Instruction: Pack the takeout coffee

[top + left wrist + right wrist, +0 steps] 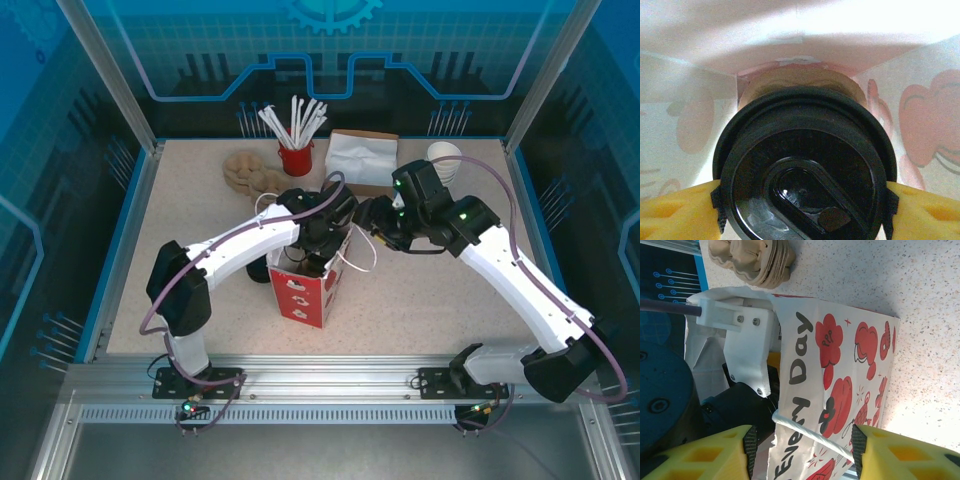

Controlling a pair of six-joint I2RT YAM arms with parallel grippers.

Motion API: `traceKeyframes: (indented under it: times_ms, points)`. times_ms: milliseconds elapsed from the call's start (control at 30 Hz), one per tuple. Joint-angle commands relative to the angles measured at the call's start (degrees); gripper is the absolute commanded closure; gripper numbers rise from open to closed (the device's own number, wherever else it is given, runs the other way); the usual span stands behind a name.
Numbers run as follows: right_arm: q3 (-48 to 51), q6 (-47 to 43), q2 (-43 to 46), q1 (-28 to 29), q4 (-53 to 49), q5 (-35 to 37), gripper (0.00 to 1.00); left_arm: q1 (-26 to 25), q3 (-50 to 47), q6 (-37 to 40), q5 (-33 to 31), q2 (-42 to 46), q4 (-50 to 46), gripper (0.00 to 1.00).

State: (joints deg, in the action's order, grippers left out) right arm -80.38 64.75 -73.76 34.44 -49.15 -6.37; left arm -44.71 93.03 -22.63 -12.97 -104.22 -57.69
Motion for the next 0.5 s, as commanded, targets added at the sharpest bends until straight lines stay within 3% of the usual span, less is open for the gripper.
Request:
traceKeyframes:
  times_ms: [0,467]
  points:
    - [-1.52,-0.06,-1.36,2.03,1.84,-0.75,0.44,-0.60,3.12,-1.72,0.24,-0.05,-1.89,0.22]
    - [-2.34,-0.74,-3.42,2.57,1.80,1.43,0.42,-0.47,10.05,-3.56,0.81,-0.35,-7.05,0.20]
